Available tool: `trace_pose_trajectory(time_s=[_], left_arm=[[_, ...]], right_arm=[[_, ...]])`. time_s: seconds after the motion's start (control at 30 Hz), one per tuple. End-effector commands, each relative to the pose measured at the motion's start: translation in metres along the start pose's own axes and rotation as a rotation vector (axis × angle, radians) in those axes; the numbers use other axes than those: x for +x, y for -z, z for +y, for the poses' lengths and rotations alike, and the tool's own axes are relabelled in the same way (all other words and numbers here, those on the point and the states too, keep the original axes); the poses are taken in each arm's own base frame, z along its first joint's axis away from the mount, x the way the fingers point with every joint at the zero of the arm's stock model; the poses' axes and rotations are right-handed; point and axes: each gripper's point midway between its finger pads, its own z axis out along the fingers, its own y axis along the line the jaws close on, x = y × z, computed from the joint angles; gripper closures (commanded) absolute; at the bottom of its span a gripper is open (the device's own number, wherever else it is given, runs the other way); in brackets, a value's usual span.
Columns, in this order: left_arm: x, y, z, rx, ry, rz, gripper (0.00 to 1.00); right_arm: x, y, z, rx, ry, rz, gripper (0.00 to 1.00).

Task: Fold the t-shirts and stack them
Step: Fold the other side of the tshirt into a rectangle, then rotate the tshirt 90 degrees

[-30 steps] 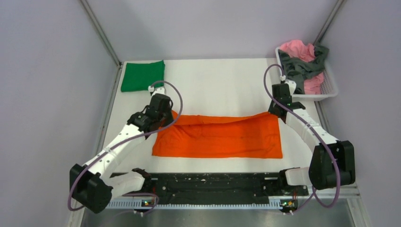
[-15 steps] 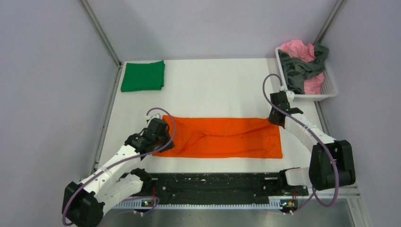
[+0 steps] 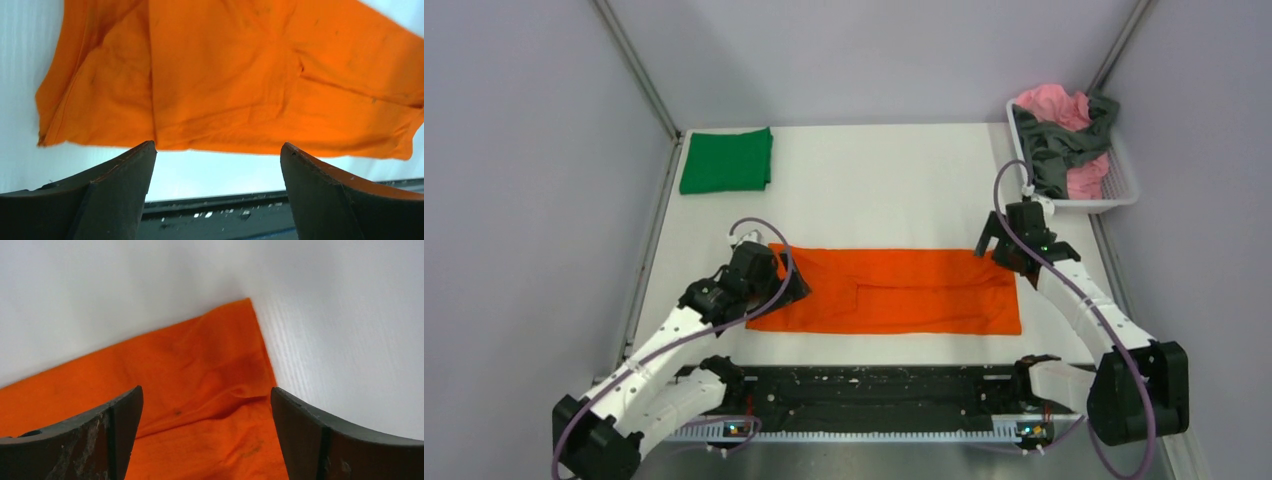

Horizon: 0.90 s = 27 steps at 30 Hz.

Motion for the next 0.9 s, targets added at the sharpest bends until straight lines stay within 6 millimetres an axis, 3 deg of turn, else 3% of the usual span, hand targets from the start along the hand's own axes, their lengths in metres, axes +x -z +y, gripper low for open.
trace_pose_trajectory(time_s=[0.0,0.07,0.17,0.33,0.43,0.5,0.6,0.67,0.87], left_arm=[[-0.047,-0.016,-0.042,0.074,0.011,-0.133,0.01],[-0.058,-0.035,-0.053,0.080,0.019,-0.139,0.01],[-0.064,-0.067,-0.059,0.061,0.030,-0.095,0.01],[-0.082,-0.122,-0.048,-0.013,0.067,-0.027,0.01],[-0.103,-0.154,-0.043,-0.030,0.071,0.025,0.01],[-0.124,-0.179,-0.052,-0.027,0.068,0.049,0.02],[-0.167,-0.220,-0.092,0.045,0.034,0.047,0.04],[-0.171,-0.258,-0.117,0.105,0.035,0.109,0.06],[-0.210,-0.334,-0.238,0.392,0.015,0.058,0.01]], right_arm=[[-0.025,0.021,0.073,-0.389,0.043,-0.052,0.04],[-0.016,0.022,0.097,-0.523,0.054,-0.014,0.03],[0.002,0.010,0.109,-0.577,0.056,0.058,0.03],[0.038,-0.014,0.102,-0.517,0.071,0.173,0.04],[0.064,-0.020,0.093,-0.480,0.097,0.248,0.04],[0.084,-0.017,0.089,-0.478,0.120,0.302,0.05],[0.114,-0.001,0.094,-0.507,0.175,0.370,0.06],[0.134,0.014,0.099,-0.511,0.191,0.405,0.07],[0.194,0.077,0.135,-0.727,0.336,0.545,0.07]])
